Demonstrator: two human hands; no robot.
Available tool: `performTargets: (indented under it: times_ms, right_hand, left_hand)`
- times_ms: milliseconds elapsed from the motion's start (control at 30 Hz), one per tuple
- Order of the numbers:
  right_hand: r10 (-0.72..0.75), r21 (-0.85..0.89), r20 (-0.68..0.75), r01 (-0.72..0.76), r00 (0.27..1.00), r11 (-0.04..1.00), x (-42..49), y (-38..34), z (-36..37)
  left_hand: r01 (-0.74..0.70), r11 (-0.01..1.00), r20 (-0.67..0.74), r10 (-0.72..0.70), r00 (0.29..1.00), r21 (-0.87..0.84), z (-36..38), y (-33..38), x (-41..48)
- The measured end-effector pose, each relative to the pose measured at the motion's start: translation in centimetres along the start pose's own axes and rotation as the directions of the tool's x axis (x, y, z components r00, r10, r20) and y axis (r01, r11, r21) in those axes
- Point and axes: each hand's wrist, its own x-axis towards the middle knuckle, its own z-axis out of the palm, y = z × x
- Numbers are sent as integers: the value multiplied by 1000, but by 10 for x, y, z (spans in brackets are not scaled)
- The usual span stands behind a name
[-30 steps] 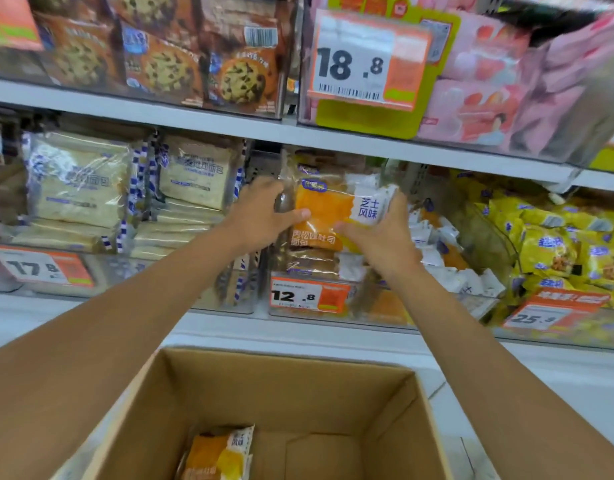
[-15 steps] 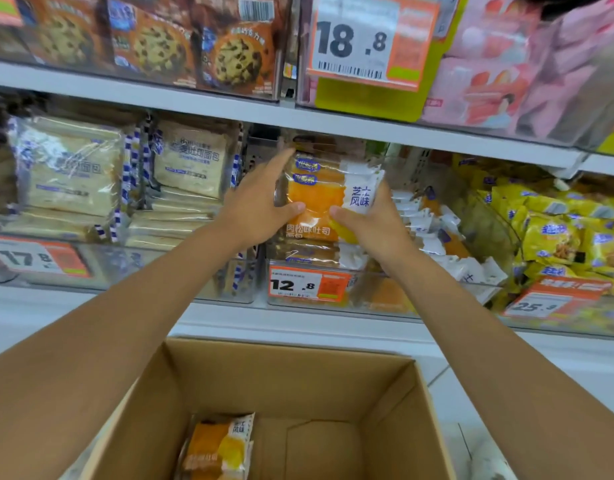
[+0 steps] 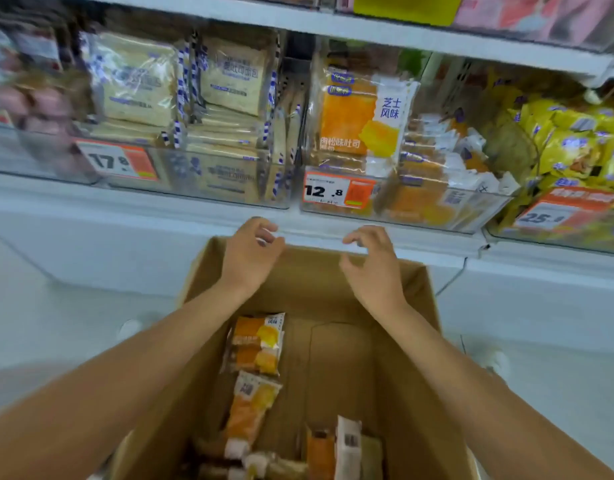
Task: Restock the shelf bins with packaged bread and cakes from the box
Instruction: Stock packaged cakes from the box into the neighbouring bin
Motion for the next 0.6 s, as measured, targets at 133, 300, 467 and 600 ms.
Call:
performTargets:
  times_ms: [133, 300, 467, 600]
  right_hand:
    - [214, -137, 331, -178, 919, 974, -59, 51, 53]
    - [421, -189, 530, -381, 736, 905, -83, 109, 119]
    - [582, -60, 511, -650, 632, 758, -93, 138, 178]
    - [650, 20, 501, -758, 572, 652, -100, 154, 200]
  left_hand:
    - [242, 963, 112, -255, 960, 117, 10, -96, -37]
    - [494, 868, 211, -493, 844, 52, 39, -190, -48]
    - [565, 797, 299, -604, 739, 213, 79, -259, -40]
    - [446, 770, 256, -594, 763, 457, 106, -289, -40]
